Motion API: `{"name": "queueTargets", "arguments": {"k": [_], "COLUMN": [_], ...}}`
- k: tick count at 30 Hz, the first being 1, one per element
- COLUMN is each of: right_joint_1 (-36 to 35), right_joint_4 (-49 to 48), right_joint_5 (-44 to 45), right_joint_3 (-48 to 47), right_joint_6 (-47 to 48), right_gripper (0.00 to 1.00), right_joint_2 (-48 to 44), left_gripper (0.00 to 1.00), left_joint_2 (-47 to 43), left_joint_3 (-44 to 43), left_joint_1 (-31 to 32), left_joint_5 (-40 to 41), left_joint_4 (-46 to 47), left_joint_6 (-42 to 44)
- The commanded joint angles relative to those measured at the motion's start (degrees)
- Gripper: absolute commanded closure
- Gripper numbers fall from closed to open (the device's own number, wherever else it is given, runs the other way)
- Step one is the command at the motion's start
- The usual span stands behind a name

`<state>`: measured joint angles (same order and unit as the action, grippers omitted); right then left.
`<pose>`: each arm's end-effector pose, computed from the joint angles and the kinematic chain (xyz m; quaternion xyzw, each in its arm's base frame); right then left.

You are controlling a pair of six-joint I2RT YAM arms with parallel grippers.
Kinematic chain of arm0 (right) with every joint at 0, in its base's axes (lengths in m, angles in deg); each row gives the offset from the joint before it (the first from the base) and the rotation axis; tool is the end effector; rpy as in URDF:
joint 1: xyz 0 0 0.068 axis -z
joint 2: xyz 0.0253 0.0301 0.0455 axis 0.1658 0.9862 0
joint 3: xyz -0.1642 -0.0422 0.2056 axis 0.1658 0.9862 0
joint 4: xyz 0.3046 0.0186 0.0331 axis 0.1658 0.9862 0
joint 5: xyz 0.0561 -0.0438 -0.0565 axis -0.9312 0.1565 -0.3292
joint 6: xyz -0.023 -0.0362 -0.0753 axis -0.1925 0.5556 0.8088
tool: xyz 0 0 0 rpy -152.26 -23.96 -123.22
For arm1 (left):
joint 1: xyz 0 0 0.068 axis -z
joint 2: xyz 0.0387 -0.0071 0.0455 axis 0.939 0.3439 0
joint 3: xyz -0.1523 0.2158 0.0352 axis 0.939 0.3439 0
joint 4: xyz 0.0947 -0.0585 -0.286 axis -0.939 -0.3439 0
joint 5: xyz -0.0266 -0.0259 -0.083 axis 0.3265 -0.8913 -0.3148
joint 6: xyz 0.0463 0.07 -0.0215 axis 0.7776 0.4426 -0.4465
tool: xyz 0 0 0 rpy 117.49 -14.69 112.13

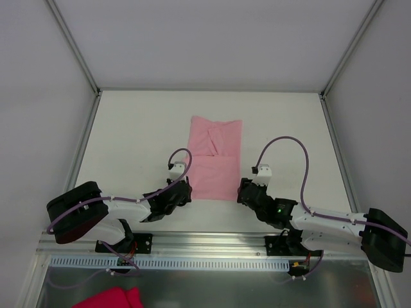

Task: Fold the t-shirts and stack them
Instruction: Grab one side of the 2/3 rectangular tshirt with both arms

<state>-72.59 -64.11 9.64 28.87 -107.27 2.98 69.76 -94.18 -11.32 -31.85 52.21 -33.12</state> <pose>0.1575 0.1995 0.1159 -0.0987 0.8523 0.0779 0.5078 0.1798 -0.2207 0.0670 0.0317 0.8523 -0.1970 0.4834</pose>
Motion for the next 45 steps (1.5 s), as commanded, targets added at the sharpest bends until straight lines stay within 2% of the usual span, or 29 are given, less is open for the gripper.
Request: {"name": "queueTargets", "arguments": {"k": [1,4,8,11,15,21,23,25,26,27,32,39,45], "right_joint_1": [0.9,1.3,1.7,2.0,2.1,2.6,2.7,2.7,2.7,2.6,2.6,2.1,-5.4], "right_joint_4": [-6.2,-10.0,-14.8,-17.8,-19.5,-19.7,-19.4,-18.9,-18.6,-18.2,-14.6,-7.5,0.5], "right_joint_5": [-2.7,-5.0,-7.5,-9.5,-10.6,-11.4,-11.5,-11.8,-11.5,-11.5,-10.0,-8.8,-3.1], "right_joint_3": [1.2,2.1,2.7,2.4,1.9,2.0,2.3,2.5,2.5,2.4,0.8,0.9,0.6], "right_joint_6": [-1.2,-2.1,-3.0,-3.4,-4.1,-5.3,-5.6,-5.8,-5.7,-5.9,-4.9,-3.8,-5.1], "right_gripper": [0.46,0.46,0.46,0.46,0.46,0.47,0.59,0.77,0.93,0.99,0.99,0.99,0.99], "right_joint_2": [0.3,2.8,7.4,11.3,14.2,13.8,13.4,12.5,12.2,12.0,10.5,2.6,-1.4], "left_gripper": [0.86,0.9,0.85,0.85,0.87,0.88,0.89,0.91,0.93,0.97,1.0,1.0,1.0], "left_joint_2": [-0.7,-1.0,-0.4,0.4,0.9,0.7,0.5,0.3,0.2,0.2,-1.3,-12.2,-18.7], "left_joint_3": [0.4,0.2,0.0,-0.5,-0.5,-0.6,-0.6,-0.6,-0.6,-0.7,-1.7,-1.7,-1.3], "left_joint_1": [0.5,0.5,0.5,0.5,0.5,0.5,0.5,0.5,0.5,0.5,0.6,5.8,12.8], "left_joint_5": [-0.8,0.0,0.4,0.4,0.4,0.7,0.7,0.5,0.4,0.4,0.5,5.1,11.2], "left_joint_4": [-1.8,-2.6,-3.1,-3.2,-3.3,-3.6,-3.6,-3.6,-3.8,-3.8,-5.6,-15.8,-23.0], "left_joint_6": [-1.8,-1.8,-1.9,-1.9,-2.0,-1.9,-1.9,-1.9,-1.8,-1.7,-1.4,-3.7,-7.9]}}
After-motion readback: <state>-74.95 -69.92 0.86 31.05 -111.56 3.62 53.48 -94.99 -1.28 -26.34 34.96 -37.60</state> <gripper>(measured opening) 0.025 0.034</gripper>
